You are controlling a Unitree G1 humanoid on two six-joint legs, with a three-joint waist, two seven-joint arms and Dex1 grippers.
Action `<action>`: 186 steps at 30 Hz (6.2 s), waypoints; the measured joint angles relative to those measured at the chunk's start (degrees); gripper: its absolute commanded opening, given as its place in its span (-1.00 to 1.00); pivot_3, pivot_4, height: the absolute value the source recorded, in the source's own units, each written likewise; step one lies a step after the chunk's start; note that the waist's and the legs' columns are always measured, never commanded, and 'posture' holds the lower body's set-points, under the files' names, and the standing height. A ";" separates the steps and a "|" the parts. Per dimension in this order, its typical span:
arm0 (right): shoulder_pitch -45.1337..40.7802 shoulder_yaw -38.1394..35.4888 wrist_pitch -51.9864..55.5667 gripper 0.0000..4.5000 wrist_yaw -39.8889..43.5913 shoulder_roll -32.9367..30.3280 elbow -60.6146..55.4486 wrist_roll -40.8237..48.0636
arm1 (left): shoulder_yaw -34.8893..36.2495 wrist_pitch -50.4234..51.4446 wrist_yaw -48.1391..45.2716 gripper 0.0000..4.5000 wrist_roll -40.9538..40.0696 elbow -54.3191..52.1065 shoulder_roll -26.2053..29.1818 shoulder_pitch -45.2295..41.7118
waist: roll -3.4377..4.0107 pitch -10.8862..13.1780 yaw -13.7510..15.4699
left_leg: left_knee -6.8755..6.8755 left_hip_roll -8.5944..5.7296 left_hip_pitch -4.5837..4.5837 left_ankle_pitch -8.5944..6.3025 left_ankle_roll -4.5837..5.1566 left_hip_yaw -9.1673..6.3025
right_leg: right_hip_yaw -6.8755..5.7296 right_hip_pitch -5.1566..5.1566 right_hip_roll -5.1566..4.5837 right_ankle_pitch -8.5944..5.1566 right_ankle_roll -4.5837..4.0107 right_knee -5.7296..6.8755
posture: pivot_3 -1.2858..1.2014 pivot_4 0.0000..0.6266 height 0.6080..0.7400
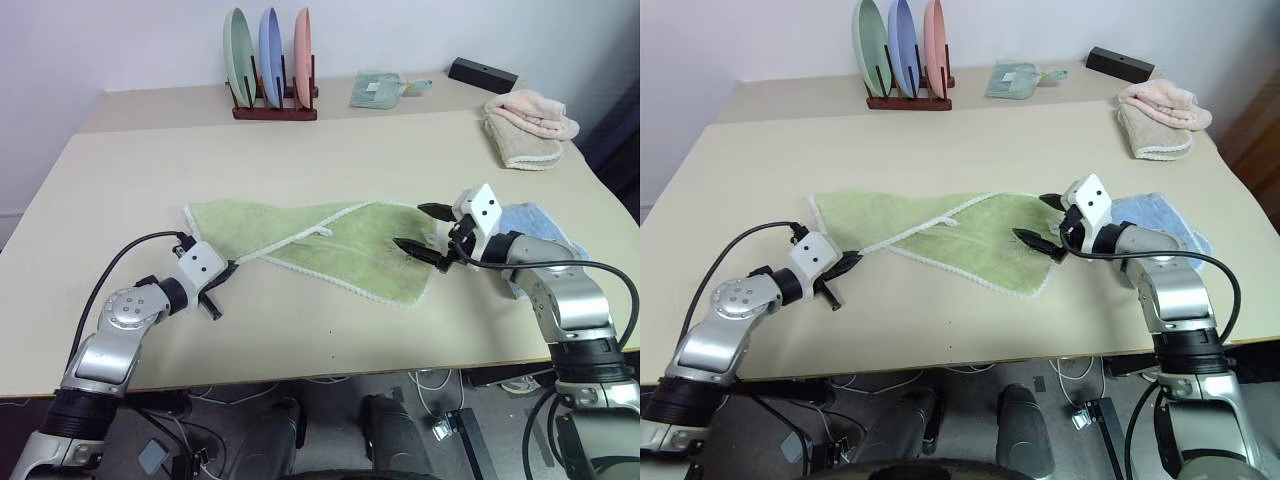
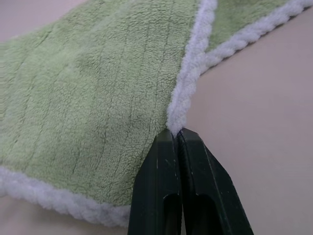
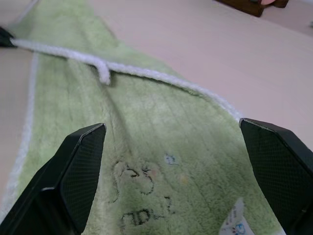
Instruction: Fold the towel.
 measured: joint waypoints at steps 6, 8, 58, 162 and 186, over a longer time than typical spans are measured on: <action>-2.27 1.07 -2.57 1.00 0.29 -0.70 3.23 -2.61 | 6.76 1.36 -0.53 -0.98 -2.81 -8.16 1.82 5.70 | -0.02 0.02 -0.56 | -0.02 0.00 -0.03 -0.01 -0.01 -0.01 | 0.00 -0.02 0.00 0.00 0.00 -0.01 | 0.03 -0.52 1.00; -2.64 1.33 -4.14 1.00 0.71 -1.48 4.68 -3.92 | 9.78 1.50 -1.04 -0.98 -3.94 -10.64 2.90 8.64 | -0.02 0.02 -0.66 | -0.03 0.01 -0.03 -0.01 -0.01 0.02 | 0.02 -0.03 -0.01 0.00 0.00 -0.02 | 0.03 -0.52 1.00; -48.44 5.22 -39.69 -0.98 -10.90 -1.18 51.40 -22.40 | 15.38 -7.09 9.28 -1.00 -3.04 16.80 5.72 -30.42 | -0.06 0.07 -1.98 | -0.09 0.17 -0.17 0.11 -0.53 0.25 | -0.01 -0.38 0.15 0.25 -0.21 -0.01 | 0.03 -0.52 1.00; -7.36 -44.31 60.47 -0.49 -54.35 37.42 -11.89 21.55 | -11.57 10.34 -0.11 0.59 -13.81 -22.54 -12.60 0.76 | 0.10 -0.18 -0.78 | 0.56 1.25 0.00 -0.37 -0.02 1.85 | -0.07 -0.02 0.33 0.45 -0.31 0.04 | 0.03 -0.52 1.00; -0.86 9.77 25.55 -0.97 -17.91 -6.79 -22.70 3.83 | -11.83 10.33 1.57 0.59 -12.70 -21.49 -15.17 -1.03 | 0.08 -0.09 -0.60 | 0.61 1.26 -0.09 -0.42 0.06 2.04 | -0.10 0.00 0.28 0.35 -0.15 -0.08 | 0.03 -0.52 1.00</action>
